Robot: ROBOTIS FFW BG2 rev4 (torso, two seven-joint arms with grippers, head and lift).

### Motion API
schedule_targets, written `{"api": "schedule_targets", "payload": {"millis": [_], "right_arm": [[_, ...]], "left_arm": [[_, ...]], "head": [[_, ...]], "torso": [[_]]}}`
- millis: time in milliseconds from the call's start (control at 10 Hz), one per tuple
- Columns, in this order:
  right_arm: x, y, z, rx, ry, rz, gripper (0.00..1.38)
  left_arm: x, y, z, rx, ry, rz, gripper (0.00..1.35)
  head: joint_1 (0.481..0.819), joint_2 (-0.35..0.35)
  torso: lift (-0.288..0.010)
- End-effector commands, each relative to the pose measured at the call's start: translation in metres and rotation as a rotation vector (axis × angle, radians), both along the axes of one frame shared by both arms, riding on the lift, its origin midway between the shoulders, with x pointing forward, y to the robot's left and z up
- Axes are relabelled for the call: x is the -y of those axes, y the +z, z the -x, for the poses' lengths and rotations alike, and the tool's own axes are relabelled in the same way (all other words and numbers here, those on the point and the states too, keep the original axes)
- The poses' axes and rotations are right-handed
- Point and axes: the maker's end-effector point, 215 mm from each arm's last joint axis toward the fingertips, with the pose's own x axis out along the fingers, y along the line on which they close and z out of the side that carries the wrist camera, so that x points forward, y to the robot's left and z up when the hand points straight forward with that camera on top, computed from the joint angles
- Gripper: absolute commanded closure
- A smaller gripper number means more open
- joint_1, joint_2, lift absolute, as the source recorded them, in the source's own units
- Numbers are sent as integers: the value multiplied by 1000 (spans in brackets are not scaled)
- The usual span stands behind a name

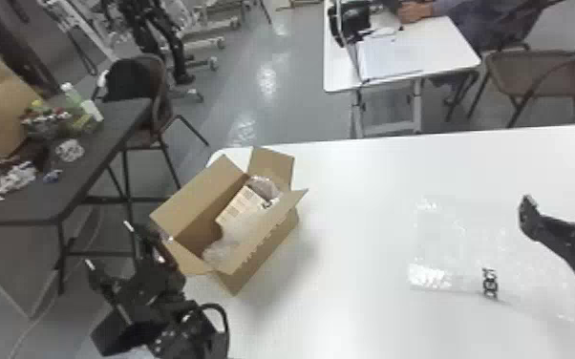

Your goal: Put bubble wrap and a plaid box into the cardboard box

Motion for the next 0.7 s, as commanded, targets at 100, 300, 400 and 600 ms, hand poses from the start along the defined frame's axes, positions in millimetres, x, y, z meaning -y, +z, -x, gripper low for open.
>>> {"api": "schedule_targets", "payload": {"millis": [100, 300, 400, 600], "right_arm": [[4, -2, 5, -10, -5, 5, 148], [9, -12, 14, -38, -14, 8, 148], [12, -18, 19, -53, -19, 11, 148], [20, -31, 35, -78, -33, 39, 148]], "left_arm": [[25, 62, 17, -45, 9, -249, 489], [62, 48, 2, -117, -151, -219, 493], [79, 33, -4, -141, -208, -172, 509], [127, -6, -14, -206, -322, -50, 516]], "head": [[695, 350], [695, 350], [695, 324], [695, 273]], "torso": [[-108], [-108], [-108], [-108]]}}
